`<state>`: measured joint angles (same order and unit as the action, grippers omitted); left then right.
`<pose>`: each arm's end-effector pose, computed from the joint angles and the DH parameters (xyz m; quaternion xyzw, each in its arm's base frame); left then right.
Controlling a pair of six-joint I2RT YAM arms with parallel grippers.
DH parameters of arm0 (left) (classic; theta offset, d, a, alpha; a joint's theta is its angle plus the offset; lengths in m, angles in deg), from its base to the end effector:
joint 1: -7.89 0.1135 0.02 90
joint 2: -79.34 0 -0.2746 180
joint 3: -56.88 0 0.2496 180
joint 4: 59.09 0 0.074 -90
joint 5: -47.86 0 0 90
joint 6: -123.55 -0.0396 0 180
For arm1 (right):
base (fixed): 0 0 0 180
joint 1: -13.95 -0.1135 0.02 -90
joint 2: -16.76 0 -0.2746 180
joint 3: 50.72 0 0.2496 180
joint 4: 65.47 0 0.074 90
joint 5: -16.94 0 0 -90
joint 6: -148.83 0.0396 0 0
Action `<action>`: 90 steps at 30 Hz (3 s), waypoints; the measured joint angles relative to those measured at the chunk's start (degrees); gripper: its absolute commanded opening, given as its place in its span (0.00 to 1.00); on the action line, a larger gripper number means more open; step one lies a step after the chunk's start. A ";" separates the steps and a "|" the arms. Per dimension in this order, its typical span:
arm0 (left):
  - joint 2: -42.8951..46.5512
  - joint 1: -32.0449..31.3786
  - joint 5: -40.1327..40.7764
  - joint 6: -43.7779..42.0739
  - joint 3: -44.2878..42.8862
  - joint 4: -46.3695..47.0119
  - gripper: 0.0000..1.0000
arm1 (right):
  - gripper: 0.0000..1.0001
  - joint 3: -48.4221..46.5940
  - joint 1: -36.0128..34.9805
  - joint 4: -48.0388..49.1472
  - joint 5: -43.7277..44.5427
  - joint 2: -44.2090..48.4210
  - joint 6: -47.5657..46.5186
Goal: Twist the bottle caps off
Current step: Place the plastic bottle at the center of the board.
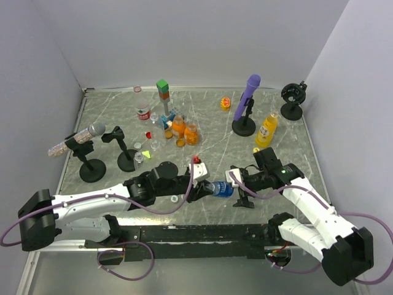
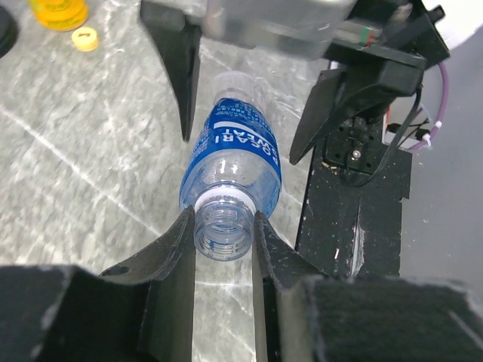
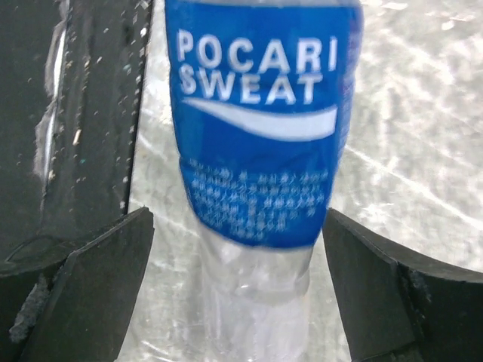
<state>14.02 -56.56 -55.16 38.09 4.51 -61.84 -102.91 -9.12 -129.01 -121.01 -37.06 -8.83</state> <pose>0.1028 -0.2357 0.2766 0.4547 0.6519 -0.4143 0.4433 0.1261 0.0857 0.2368 -0.6964 0.5648 0.2926 0.3323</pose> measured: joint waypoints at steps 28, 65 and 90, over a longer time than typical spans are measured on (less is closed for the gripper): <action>-11.26 0.72 25.99 9.33 -37.03 -64.11 0.01 | 0.99 -0.02 14.60 5.49 5.14 5.70 8.68; -25.66 11.32 29.20 6.34 -50.60 -70.53 0.55 | 0.99 -0.02 14.60 5.44 4.09 5.88 8.20; -26.80 11.82 30.58 5.60 -55.32 -71.84 0.69 | 0.99 -0.02 14.60 5.38 3.78 6.03 7.78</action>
<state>-12.78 -44.73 -24.58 43.68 -50.81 -133.69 -102.93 5.48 -123.63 -117.23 -31.03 -1.05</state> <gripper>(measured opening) 0.691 0.992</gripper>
